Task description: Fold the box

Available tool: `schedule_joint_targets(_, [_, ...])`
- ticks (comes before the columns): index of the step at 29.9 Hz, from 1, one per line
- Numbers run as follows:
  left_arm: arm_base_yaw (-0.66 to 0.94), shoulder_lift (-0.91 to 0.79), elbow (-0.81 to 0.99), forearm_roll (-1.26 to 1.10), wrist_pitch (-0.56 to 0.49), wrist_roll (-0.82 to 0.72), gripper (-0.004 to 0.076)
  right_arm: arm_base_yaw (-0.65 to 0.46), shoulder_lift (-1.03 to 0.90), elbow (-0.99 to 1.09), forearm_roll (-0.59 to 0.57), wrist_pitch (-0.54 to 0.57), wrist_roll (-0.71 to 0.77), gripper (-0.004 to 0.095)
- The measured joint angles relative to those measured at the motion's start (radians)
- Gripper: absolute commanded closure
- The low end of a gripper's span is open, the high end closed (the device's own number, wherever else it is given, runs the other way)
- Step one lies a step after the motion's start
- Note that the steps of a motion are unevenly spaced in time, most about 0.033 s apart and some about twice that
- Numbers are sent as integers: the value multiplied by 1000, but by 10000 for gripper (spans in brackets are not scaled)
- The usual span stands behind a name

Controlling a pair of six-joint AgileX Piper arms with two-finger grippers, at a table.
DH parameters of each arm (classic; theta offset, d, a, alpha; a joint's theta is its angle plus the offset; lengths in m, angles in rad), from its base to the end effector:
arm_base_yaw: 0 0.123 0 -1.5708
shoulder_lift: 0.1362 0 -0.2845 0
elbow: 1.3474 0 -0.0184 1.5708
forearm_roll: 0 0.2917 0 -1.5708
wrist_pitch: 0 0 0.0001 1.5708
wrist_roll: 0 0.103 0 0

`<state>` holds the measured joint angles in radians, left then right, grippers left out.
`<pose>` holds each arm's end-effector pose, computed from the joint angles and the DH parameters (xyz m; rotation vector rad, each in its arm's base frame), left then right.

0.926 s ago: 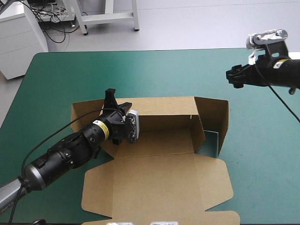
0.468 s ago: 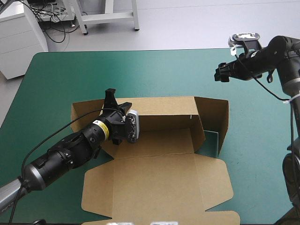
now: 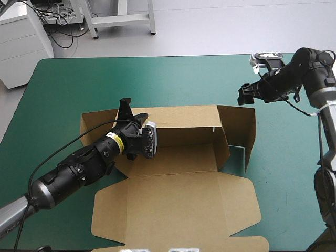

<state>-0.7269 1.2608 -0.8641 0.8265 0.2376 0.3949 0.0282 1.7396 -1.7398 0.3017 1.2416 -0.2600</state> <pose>0.2544 -0.2023 0.2857 1.6381 1.2637 0.4758 0.4146 0.0407 0.3483 -0.3345 2.6542 0.3444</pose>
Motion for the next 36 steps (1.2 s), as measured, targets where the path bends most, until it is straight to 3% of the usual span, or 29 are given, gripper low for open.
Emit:
schedule_joint_targets(12, [1, 1, -1, 0, -1, 0, 756, 21, -55, 86, -9, -2, -5, 170])
schedule_joint_targets(20, [1, 1, -1, 0, -1, 0, 756, 21, -175, 261, 13, -14, -65, 170])
schedule_joint_targets(30, [1, 1, -1, 0, 2, -1, 756, 21, -375, 575, 202, -273, -362, 171])
schedule_joint_targets(36, [1, 1, -1, 0, 3, -3, 756, 21, -433, 657, 288, -331, -539, 170])
